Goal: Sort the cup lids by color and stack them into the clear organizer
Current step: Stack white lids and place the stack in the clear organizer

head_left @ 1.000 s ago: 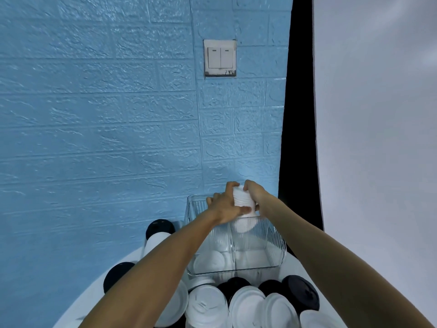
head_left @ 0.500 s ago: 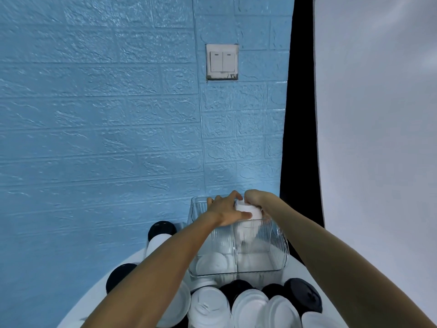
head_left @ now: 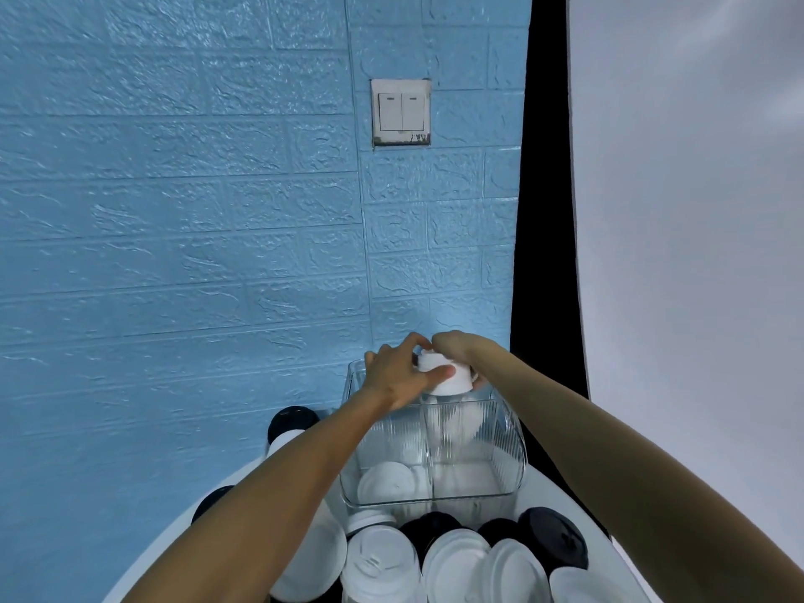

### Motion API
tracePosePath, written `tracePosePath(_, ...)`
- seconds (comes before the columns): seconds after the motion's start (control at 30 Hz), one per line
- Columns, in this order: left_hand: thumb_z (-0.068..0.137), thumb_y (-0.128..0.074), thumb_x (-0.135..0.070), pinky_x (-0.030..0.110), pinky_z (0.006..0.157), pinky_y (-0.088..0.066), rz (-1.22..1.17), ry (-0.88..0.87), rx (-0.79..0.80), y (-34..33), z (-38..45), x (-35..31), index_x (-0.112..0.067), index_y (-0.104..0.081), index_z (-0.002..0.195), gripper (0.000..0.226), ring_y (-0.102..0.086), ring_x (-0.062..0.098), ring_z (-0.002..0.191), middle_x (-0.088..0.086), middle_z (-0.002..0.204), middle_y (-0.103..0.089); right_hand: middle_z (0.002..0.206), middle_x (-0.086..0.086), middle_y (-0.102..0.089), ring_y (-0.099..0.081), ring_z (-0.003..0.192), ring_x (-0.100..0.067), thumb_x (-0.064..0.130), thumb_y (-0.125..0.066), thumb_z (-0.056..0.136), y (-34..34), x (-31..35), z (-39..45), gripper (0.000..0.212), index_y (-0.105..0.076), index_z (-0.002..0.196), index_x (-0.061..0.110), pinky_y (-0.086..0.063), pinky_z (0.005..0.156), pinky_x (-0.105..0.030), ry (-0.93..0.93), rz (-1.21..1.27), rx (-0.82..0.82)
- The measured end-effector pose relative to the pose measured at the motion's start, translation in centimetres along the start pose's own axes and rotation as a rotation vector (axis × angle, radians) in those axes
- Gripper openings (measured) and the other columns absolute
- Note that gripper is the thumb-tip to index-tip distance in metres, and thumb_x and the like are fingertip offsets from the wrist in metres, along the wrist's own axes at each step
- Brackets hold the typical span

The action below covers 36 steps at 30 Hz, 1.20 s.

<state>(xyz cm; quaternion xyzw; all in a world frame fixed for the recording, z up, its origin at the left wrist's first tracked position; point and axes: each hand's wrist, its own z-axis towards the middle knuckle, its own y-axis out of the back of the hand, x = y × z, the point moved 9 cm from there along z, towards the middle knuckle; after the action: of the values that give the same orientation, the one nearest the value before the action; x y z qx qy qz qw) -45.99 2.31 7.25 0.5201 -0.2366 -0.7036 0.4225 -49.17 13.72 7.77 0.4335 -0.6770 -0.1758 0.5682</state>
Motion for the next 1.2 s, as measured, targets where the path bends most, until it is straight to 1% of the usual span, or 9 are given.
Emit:
tracePosePath(0.07,0.079,-0.062,-0.075,0.040,0.093,-0.027,0.017,-0.001,0.022,-0.1,-0.1,0.2,-0.040,-0.052,0.118,0.052,-0.049,0.018,0.115,-0.007,0.116,-0.071,0.110,-0.025,-0.065,-0.066,0.108,-0.042,0.026,-0.040,0.099,-0.4,-0.2,0.4,0.025,-0.058,0.098,0.009,-0.053,0.095,-0.058,0.003,-0.012,0.016)
tracePosePath(0.2,0.079,-0.065,-0.073,0.039,0.094,-0.027,0.107,-0.008,0.097,-1.4,-0.3,-0.2,-0.037,-0.050,0.124,0.060,-0.049,0.021,0.118,-0.004,0.120,-0.070,0.092,-0.017,-0.056,-0.059,0.089,-0.036,0.025,-0.033,0.106,-1.0,-0.7,0.2,0.027,-0.052,0.102,0.006,-0.054,0.089,-0.049,0.023,-0.118,0.037)
tracePosePath(0.4,0.078,-0.067,-0.070,0.038,0.093,-0.025,0.140,-0.004,0.168,-2.8,-0.7,-0.6,-0.032,-0.049,0.118,0.058,-0.046,0.022,0.115,-0.003,0.112,-0.069,0.116,-0.010,-0.052,-0.045,0.106,-0.024,0.025,-0.026,0.111,-1.3,-0.2,-0.9,0.036,-0.049,0.133,0.007,-0.036,0.087,-0.033,0.077,-0.398,0.070)
tracePosePath(0.53,0.079,-0.066,-0.068,0.037,0.092,-0.022,0.164,0.004,0.194,-3.3,-0.7,-0.8,-0.032,-0.045,0.126,0.063,-0.040,0.023,0.124,-0.002,0.125,-0.066,0.144,-0.011,-0.052,-0.049,0.132,-0.031,0.034,-0.031,0.108,-1.4,-0.6,1.9,0.049,-0.047,0.146,0.007,-0.037,0.112,-0.042,0.059,-0.558,0.014)
tracePosePath(0.63,0.083,-0.059,-0.070,0.038,0.093,-0.021,0.138,0.062,0.296,-4.3,-1.0,-0.2,-0.035,-0.041,0.134,0.064,-0.031,0.025,0.132,0.002,0.137,-0.058,0.136,-0.003,-0.058,-0.048,0.132,-0.029,0.043,-0.032,0.104,-0.1,-1.1,2.6,0.044,-0.060,0.129,0.019,-0.021,0.114,-0.048,0.020,-0.610,-0.164)
tracePosePath(0.73,0.092,-0.044,-0.070,0.039,0.097,-0.023,0.165,0.081,0.332,-4.1,-1.1,0.1,-0.034,-0.041,0.135,0.057,-0.029,0.024,0.130,0.004,0.130,-0.060,0.123,-0.006,-0.063,-0.057,0.118,-0.028,0.044,-0.045,0.100,0.7,-0.9,2.1,0.037,-0.060,0.119,0.016,-0.038,0.094,-0.037,0.064,-0.567,-0.262)
tracePosePath(0.9,0.091,-0.051,-0.069,0.036,0.094,-0.024,0.161,0.045,0.216,-2.8,-1.2,0.1,-0.031,-0.056,0.122,0.049,-0.031,0.020,0.114,-0.002,0.099,-0.056,0.068,0.001,-0.064,-0.063,0.053,-0.013,0.024,-0.068,0.087,1.4,-1.3,2.5,0.022,-0.054,0.073,0.015,-0.044,0.052,-0.023,0.058,-0.483,-0.227)
tracePosePath(1.07,0.091,-0.053,-0.067,0.035,0.088,-0.021,0.196,0.006,0.223,-3.4,-1.3,-0.1,-0.032,-0.061,0.112,0.041,-0.037,0.020,0.118,-0.004,0.109,-0.068,0.070,0.000,-0.069,-0.064,0.045,-0.011,0.028,-0.078,0.083,1.2,-2.7,2.5,0.021,-0.061,0.082,0.016,-0.048,0.054,-0.021,0.071,-0.407,-0.250)
tracePosePath(1.2,0.093,-0.048,-0.068,0.037,0.093,-0.020,0.260,0.008,0.248,-3.6,-1.4,-0.1,-0.033,-0.059,0.112,0.042,-0.037,0.022,0.122,-0.003,0.112,-0.068,0.064,-0.001,-0.068,-0.071,0.059,-0.015,0.038,-0.080,0.080,1.3,-3.1,2.2,0.031,-0.058,0.075,0.017,-0.055,0.063,-0.025,0.094,-0.383,-0.300)
